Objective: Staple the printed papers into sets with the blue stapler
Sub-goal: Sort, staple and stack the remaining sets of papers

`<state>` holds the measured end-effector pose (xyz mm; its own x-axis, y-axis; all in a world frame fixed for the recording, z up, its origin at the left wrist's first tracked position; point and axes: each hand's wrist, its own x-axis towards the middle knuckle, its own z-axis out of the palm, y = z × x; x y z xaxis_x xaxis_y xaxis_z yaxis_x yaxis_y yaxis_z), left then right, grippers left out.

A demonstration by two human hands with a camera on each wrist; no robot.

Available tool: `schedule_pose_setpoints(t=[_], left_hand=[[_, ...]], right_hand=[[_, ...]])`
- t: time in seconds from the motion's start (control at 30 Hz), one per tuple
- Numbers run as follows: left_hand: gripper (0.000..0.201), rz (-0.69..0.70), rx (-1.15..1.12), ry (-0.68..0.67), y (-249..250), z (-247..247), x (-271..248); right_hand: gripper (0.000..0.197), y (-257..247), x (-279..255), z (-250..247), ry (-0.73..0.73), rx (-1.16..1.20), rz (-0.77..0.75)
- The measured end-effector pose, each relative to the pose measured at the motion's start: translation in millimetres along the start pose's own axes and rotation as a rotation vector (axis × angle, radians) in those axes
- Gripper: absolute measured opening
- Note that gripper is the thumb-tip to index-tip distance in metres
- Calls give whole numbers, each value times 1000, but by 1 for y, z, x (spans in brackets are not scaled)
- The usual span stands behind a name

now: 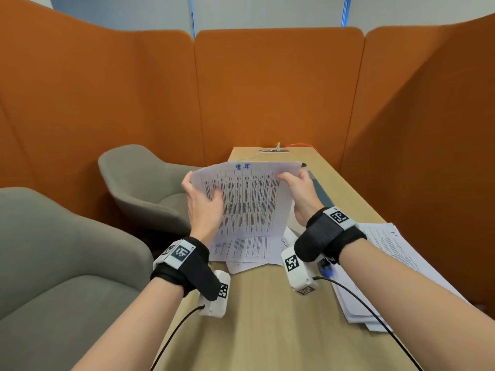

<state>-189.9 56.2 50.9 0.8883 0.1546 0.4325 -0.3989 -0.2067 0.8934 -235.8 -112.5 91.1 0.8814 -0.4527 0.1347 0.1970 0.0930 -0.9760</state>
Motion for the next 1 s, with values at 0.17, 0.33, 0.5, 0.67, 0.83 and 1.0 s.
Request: schedule_pose_setpoints(t=[0.17, 0.33, 0.5, 0.67, 0.83, 1.0], left_hand=[[46, 47, 11, -4, 9, 2, 2], [52, 86, 57, -17, 5, 2, 1], [65, 422, 143, 57, 24, -7, 15], [65, 588, 303, -27, 17, -5, 20], [51, 588, 252, 10, 13, -5, 27], [47, 619, 238, 46, 12, -6, 27]], right_hand=[[10, -7, -1, 12, -68, 54, -75], [18, 7, -5, 10, -51, -76, -99], [61, -4, -3, -1, 80, -396, -465], [56, -2, 1, 1, 42, -764, -701], [44, -2, 11, 3, 73, -737, -716], [44, -3, 9, 4, 78, -668, -752]])
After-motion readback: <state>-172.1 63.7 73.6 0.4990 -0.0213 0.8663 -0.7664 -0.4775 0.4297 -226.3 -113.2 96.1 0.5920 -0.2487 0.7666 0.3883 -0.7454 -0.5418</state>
